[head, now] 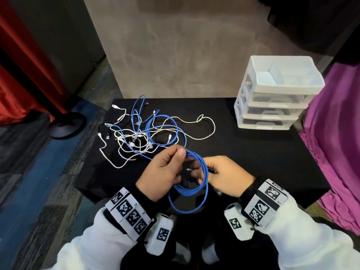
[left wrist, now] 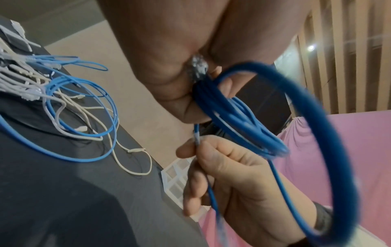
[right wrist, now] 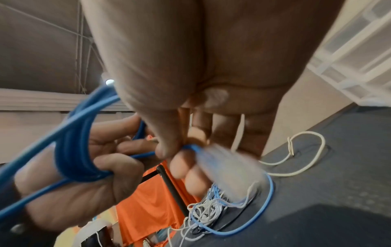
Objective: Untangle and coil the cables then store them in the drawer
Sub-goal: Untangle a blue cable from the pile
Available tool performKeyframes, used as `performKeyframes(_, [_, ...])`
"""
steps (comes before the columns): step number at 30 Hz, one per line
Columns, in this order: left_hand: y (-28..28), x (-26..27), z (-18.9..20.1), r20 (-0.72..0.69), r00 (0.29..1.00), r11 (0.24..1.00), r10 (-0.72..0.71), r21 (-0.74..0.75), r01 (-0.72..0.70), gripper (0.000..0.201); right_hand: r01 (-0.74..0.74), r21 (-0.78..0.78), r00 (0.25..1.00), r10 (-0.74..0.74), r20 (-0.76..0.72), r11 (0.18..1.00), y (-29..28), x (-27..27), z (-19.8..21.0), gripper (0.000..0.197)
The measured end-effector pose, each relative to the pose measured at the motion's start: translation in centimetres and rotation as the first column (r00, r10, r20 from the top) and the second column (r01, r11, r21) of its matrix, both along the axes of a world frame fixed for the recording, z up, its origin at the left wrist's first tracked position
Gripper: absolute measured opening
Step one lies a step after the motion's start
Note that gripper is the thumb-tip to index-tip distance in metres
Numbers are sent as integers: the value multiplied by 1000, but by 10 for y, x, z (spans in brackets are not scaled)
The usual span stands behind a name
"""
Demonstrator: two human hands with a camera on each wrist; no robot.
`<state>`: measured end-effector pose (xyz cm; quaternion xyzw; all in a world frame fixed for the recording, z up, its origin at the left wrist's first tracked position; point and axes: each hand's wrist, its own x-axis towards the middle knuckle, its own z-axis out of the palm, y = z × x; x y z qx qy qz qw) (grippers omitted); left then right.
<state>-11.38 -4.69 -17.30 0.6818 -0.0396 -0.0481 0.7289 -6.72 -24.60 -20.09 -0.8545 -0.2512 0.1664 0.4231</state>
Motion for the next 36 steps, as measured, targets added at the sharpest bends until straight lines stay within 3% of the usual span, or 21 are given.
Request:
performKeyframes(3, [-3, 0, -10, 36, 996, 988, 84, 130, -88, 19, 53, 124, 999, -52, -14, 991, 4, -1, -3, 47])
performKeyframes(6, [-3, 0, -20, 47, 995, 958, 84, 273, -94, 20, 119, 145, 993, -121, 1, 982, 4, 0, 3, 23])
performKeyframes(9, [-2, 3, -22, 58, 992, 927, 109, 356, -122, 19, 210, 196, 977, -214, -2, 958, 4, 0, 7, 18])
performKeyframes(12, [-1, 3, -23, 14, 996, 954, 83, 287, -84, 21, 299, 244, 952, -308, -1, 923, 5, 7, 12, 19])
performKeyframes(18, [-20, -15, -29, -42, 986, 972, -162, 169, 166, 24, 388, 259, 912, -409, 30, 885, -1, 18, 19, 19])
performKeyframes(21, [-24, -13, -35, 21, 997, 986, -71, 152, 68, 5, 416, 224, 906, -422, -25, 881, -2, 14, 15, 19])
performKeyframes(24, [-16, -10, -43, 3, 993, 988, 117, 103, -117, 16, 374, 149, 927, -369, -62, 915, -9, 9, 16, 17])
performKeyframes(29, [-4, -7, -51, 133, 958, 873, 254, 396, -286, 8, 216, 12, 976, -216, -2, 976, -15, -5, 28, 16])
performKeyframes(32, [-9, -10, -46, 183, 940, 849, 288, 405, -339, 4, 243, 170, 960, -212, -181, 955, -6, -12, 31, 12])
performKeyframes(36, [-17, -10, -47, 126, 937, 876, 326, 332, -349, 5, 396, 348, 861, -212, -461, 850, 10, -24, 32, 10])
